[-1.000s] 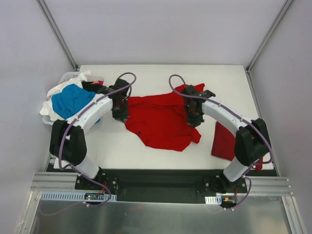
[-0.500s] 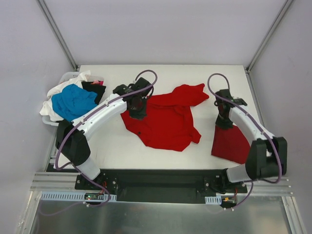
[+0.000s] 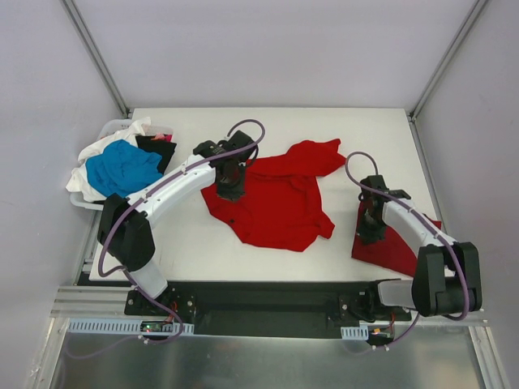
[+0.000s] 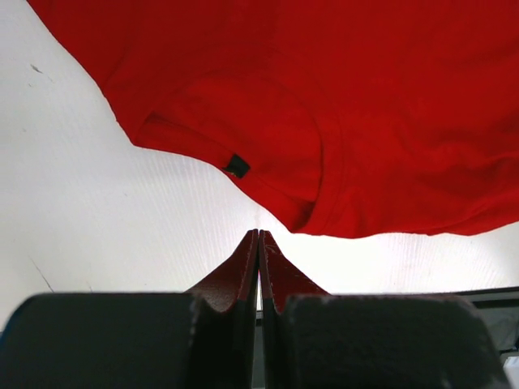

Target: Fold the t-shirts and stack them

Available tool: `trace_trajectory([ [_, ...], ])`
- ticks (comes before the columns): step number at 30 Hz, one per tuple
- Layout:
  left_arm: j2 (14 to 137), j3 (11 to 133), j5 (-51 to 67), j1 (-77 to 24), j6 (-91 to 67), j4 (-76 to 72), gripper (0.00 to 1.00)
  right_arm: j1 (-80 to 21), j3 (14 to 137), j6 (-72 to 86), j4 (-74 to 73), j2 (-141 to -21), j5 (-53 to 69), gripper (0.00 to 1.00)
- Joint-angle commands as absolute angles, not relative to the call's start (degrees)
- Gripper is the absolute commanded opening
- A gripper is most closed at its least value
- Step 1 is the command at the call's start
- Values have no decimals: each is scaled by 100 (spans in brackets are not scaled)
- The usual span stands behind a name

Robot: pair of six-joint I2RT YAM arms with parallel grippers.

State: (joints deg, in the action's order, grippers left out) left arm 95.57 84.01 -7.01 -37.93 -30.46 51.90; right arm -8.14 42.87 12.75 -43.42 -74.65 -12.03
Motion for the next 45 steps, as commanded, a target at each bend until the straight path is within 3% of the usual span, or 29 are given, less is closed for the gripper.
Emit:
trace_trajectory([
  [1, 9369, 8473, -1002, -3858, -2988, 5353, 0, -958, 4307, 1362, -3947, -7585, -975, 1],
  [11, 9237, 8270, -1186, -3850, -3024, 5352, 0, -967, 4201, 1450, -4166, -7858, -783, 1],
  [19, 9360, 8499, -1248, -3850, -2944, 5353, 0, -905, 3973, 2267, -4666, -7366, -483, 1],
  [33, 9316, 8517, -1178, -3850, -2936, 5388, 0, -334, 3998, 2523, -5660, -6470, -1168, 1],
  [38, 9211, 8429, -1125, -3850, -2936, 5379, 0, -422, 5043, 1953, -5582, -6187, -1775, 1],
  [45, 9185, 8552, -1309, -3946, -2786, 5379, 0, -369, 6697, 1240, -4327, -7127, -2065, 1],
])
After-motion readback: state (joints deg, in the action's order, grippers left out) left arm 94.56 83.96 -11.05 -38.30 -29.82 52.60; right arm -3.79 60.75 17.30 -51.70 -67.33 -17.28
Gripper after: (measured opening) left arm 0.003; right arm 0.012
